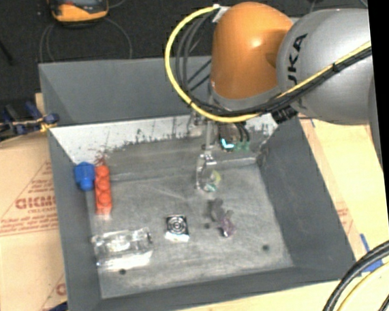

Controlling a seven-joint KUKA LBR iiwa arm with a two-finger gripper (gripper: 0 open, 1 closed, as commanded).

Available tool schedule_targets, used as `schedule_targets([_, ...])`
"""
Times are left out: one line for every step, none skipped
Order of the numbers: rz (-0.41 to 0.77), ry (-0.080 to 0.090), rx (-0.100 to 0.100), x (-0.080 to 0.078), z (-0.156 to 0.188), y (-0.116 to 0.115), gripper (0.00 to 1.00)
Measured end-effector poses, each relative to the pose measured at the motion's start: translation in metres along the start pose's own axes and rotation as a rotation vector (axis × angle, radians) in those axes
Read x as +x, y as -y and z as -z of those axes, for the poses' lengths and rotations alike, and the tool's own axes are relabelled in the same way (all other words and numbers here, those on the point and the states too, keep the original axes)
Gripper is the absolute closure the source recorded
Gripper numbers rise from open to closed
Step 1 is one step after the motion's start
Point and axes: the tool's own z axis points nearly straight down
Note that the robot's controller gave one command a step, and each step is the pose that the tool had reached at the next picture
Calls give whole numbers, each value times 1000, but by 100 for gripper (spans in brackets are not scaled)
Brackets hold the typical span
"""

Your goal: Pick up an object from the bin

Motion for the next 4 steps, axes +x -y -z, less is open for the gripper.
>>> schedule_targets([159,-1,1,38,-106,13,0])
schedule_targets([400,12,3,56,-161,-38,0])
schedule_targets([396,20,0,54,-158,-39,100])
schedule_targets([395,12,0,56,-161,-39,0])
